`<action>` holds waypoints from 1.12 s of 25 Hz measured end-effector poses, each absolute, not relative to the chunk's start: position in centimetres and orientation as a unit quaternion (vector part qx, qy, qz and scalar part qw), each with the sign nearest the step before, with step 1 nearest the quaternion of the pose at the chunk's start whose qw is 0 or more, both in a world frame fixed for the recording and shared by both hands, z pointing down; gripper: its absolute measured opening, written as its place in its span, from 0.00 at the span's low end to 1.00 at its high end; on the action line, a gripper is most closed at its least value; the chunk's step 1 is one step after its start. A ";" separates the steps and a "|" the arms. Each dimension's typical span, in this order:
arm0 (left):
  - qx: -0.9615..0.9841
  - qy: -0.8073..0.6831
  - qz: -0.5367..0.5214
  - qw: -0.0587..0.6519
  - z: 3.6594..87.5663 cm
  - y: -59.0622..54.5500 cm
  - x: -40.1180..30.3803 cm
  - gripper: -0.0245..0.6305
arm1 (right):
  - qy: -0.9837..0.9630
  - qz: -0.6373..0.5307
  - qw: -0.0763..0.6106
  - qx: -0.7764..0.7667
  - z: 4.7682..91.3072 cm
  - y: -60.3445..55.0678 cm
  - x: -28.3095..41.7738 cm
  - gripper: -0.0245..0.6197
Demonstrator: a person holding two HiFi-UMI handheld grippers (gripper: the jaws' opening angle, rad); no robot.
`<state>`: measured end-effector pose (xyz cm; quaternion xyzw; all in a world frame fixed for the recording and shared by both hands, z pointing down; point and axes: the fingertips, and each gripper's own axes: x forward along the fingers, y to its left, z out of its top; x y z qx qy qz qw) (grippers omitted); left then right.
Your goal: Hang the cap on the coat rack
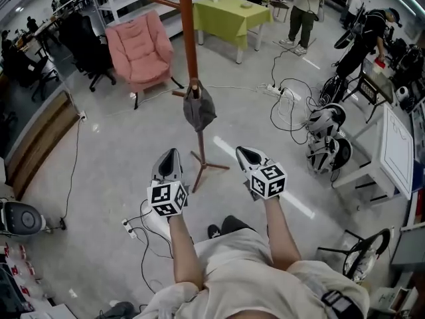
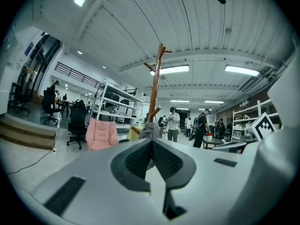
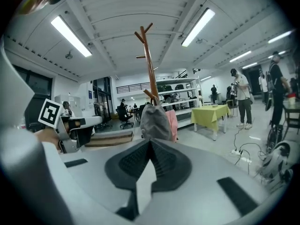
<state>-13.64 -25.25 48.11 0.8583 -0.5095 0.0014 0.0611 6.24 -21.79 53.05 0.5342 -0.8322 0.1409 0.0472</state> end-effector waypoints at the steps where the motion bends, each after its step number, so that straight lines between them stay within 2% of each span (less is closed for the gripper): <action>1: 0.858 -0.510 0.000 0.061 48.0 -25.1 -13.8 0.05 | -0.831 0.143 0.045 0.536 53.1 -21.7 6.3 0.04; 28: 0.874 -0.483 0.001 0.055 48.0 -24.6 -11.8 0.05 | -0.851 0.126 0.053 0.506 52.1 -21.2 4.5 0.04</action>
